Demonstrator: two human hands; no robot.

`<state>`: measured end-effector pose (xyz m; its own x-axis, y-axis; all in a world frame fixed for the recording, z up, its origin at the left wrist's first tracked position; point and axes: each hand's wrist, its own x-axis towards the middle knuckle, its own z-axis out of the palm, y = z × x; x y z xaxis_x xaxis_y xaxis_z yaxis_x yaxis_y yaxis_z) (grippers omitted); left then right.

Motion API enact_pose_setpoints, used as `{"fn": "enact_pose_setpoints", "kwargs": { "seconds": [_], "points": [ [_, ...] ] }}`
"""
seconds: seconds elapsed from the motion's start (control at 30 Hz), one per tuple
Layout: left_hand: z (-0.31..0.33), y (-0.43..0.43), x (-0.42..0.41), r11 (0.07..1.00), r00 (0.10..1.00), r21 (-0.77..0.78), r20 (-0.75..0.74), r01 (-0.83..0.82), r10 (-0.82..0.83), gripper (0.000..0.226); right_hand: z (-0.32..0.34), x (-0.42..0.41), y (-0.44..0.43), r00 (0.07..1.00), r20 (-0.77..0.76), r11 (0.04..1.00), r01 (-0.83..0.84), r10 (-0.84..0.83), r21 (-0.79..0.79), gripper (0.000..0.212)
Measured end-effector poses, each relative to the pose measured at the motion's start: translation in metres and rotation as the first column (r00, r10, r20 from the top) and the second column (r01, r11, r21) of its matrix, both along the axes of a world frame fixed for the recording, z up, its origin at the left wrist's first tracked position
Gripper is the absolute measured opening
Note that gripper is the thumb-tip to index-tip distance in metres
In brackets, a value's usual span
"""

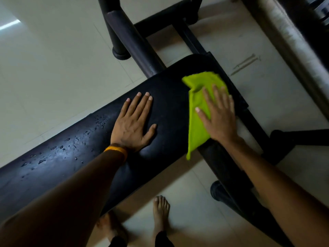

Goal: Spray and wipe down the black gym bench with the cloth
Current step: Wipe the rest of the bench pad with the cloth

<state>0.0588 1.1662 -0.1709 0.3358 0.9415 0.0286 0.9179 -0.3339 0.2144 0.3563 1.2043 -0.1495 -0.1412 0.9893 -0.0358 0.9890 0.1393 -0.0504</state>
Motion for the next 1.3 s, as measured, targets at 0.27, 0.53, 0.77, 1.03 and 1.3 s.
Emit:
{"fn": "enact_pose_setpoints", "kwargs": {
  "seconds": [0.27,0.53,0.77,1.03,1.3],
  "points": [
    [0.014,-0.009,-0.002,0.997,0.998,-0.054,0.037,-0.046,0.048,0.077,0.001,-0.086,-0.074,0.998,-0.010,0.998,0.066,-0.066,-0.012,0.068],
    [0.013,-0.097,-0.049,0.919,0.924,-0.098,-0.017,-0.382,0.383,0.081,0.001,-0.083,-0.004,0.998,-0.001,0.998,-0.055,0.055,-0.012,0.068],
    [0.002,-0.100,-0.049,0.915,0.917,-0.069,-0.047,-0.398,0.396,0.083,0.005,-0.140,-0.060,0.845,-0.013,0.842,-0.533,0.534,-0.088,0.065],
    [-0.001,-0.099,-0.050,0.920,0.919,-0.024,-0.064,-0.392,0.390,0.082,-0.007,-0.200,0.011,0.996,-0.042,0.997,-0.072,0.073,0.019,0.060],
    [0.001,-0.098,-0.050,0.920,0.920,-0.039,-0.059,-0.389,0.386,0.080,0.000,-0.155,0.044,0.889,0.006,0.888,-0.458,0.459,-0.040,0.058]
  ]
}}
